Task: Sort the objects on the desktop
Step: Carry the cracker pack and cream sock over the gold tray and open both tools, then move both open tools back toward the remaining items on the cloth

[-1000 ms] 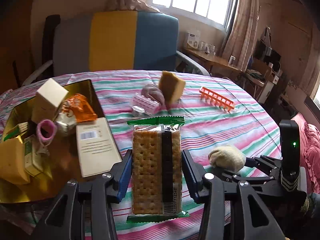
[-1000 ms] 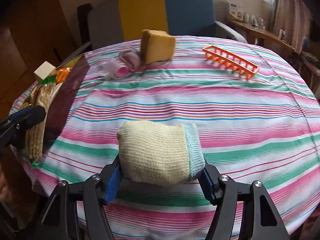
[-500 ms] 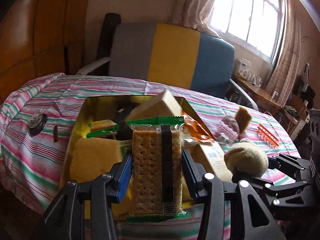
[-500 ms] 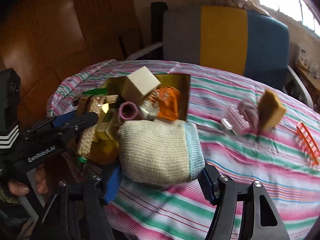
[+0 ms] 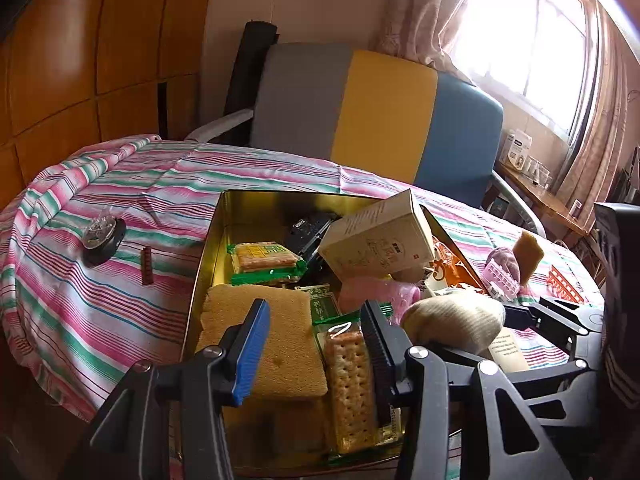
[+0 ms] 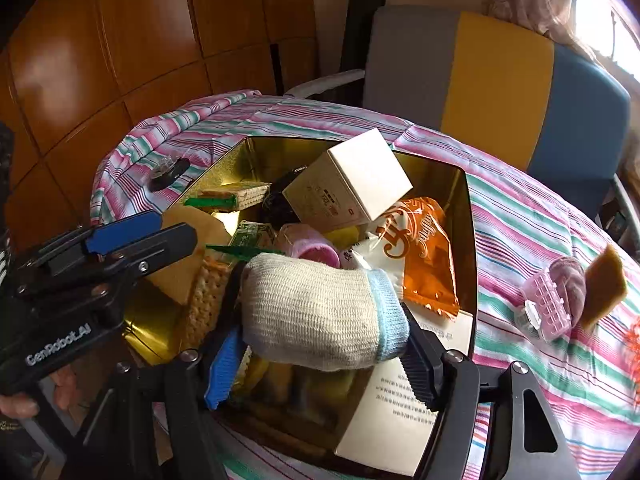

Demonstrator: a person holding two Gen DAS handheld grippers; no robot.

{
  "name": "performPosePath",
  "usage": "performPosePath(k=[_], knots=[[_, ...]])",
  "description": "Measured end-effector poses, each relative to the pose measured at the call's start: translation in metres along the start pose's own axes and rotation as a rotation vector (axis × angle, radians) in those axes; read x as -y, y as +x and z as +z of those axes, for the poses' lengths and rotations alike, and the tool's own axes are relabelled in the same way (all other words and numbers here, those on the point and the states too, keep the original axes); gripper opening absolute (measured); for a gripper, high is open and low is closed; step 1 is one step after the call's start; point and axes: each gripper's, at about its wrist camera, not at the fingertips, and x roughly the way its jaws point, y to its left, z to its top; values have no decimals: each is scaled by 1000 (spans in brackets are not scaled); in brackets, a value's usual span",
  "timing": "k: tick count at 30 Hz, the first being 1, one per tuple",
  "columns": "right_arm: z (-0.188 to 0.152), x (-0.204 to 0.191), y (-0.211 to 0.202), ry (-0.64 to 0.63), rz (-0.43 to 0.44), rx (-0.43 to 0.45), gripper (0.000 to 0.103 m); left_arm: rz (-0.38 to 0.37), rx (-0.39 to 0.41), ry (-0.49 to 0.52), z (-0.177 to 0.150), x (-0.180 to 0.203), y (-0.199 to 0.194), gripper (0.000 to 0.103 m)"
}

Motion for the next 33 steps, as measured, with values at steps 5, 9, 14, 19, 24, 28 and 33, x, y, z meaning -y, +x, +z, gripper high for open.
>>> performPosePath(k=[5, 9, 14, 19, 24, 28, 33], knots=[[0, 7, -7, 81, 78, 0, 88, 5, 3, -30, -3, -6, -10, 50], [-14, 18, -23, 146, 80, 38, 93, 0, -5, -22, -9, -1, -17, 50], [-48, 45, -51, 209, 7, 102, 103, -38, -28, 5, -17, 16, -27, 59], [-93, 99, -72, 344, -118, 86, 103, -94, -42, 58, -22, 48, -34, 60], [-143, 149, -83, 510, -216, 35, 103, -180, -64, 165, -29, 96, -37, 60], [-174, 175, -93, 576, -262, 19, 103, -230, -88, 264, -29, 139, -34, 60], [-194, 196, -105, 597, -289, 45, 103, -299, -127, 281, -9, 186, -18, 60]])
